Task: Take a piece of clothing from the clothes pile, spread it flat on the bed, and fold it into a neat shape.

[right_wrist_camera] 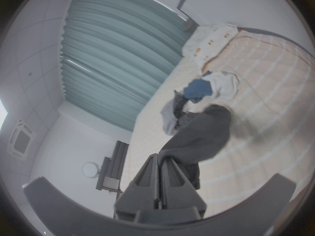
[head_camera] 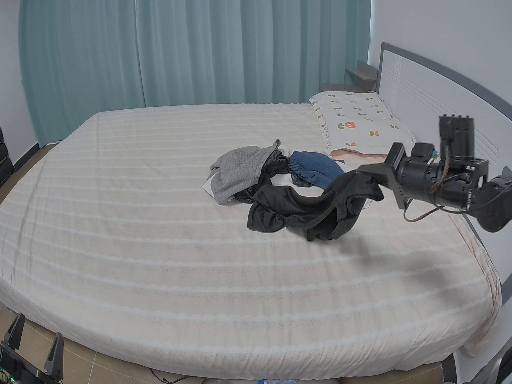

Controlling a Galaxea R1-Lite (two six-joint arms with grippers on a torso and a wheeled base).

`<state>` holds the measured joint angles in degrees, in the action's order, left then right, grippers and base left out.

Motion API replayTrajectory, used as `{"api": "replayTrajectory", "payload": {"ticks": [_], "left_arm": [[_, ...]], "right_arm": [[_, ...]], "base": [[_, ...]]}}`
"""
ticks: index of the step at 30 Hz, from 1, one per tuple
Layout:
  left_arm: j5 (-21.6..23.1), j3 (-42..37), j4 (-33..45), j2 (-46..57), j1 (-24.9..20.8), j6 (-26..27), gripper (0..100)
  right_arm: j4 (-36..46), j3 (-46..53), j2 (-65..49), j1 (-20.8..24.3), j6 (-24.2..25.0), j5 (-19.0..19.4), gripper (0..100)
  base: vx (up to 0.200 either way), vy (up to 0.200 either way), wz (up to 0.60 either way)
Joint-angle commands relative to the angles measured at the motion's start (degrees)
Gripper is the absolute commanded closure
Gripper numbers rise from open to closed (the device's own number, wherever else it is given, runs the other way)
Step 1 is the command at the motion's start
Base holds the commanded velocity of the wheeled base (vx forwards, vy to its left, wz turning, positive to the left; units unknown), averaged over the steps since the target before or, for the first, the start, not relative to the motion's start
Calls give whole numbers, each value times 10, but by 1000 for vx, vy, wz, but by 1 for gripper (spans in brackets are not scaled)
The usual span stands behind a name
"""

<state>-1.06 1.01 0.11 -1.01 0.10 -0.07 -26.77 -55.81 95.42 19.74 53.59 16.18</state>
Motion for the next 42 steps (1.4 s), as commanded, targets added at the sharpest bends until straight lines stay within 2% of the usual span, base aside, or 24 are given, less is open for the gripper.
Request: {"api": "replayTrajectory", "payload": {"ticks": [1, 9, 11, 13, 15, 17, 18, 19, 23, 26, 28, 29, 30, 32, 35, 36, 37, 42], "left_arm": [[5, -10, 0, 10, 0, 4, 0], [19, -10, -2, 10, 0, 23, 0], [31, 64, -35, -16, -5, 3, 0], [38, 174, -50, -119, -16, -77, 0], [55, 212, -43, -187, -22, -101, 0], [92, 208, -29, -239, -25, -79, 0], [97, 206, -26, -249, -26, -76, 0], [110, 189, -12, -308, -26, -60, 0], [122, 191, -23, -420, -29, -41, 0], [172, 210, -58, -506, -70, -43, 0], [181, 227, -93, -575, -107, -43, 0], [180, 235, -110, -614, -130, -43, 0], [179, 237, -113, -619, -133, -43, 0], [156, 267, -153, -712, -175, -47, 0], [118, 297, -177, -816, -212, -53, 0], [118, 297, -177, -816, -212, -53, 0], [93, 311, -194, -867, -234, -63, 0], [16, 354, -248, -994, -285, -111, 0]], "right_arm": [[-7, 47, -77, 24, 1, 7, 100], [-49, 53, -100, 27, -1, 7, 100], [-49, 47, -117, 28, -2, 18, 100], [-46, 45, -126, 28, -2, 33, 100], [-49, 45, -129, 28, -2, 46, 100], [-50, 34, -132, 32, -3, 48, 100], [-50, 32, -133, 34, -3, 48, 100], [-46, 20, -137, 40, -2, 50, 100], [-40, 44, -129, 51, 2, 47, 100], [-40, 67, -128, 56, 1, 43, 100], [-39, 68, -132, 54, 2, 43, 100], [-39, 68, -135, 53, 2, 43, 100], [-39, 68, -135, 53, 2, 43, 100], [-38, 77, -146, 52, 3, 44, 100], [-41, 98, -151, 51, 3, 43, 100], [-41, 98, -151, 51, 3, 43, 100], [-40, 98, -150, 43, 3, 43, 100], [-39, 103, -142, 23, 3, 43, 100]], "base": [[0, 0, 0], [0, 0, 0], [0, 0, 0], [0, 0, 0], [0, 0, 0], [0, 0, 0], [0, 0, 0], [0, 0, 0], [0, 0, 0], [0, 0, 0], [0, 0, 0], [0, 0, 0], [0, 0, 0], [0, 0, 0], [0, 0, 0], [0, 0, 0], [0, 0, 0], [0, 0, 0]]}}
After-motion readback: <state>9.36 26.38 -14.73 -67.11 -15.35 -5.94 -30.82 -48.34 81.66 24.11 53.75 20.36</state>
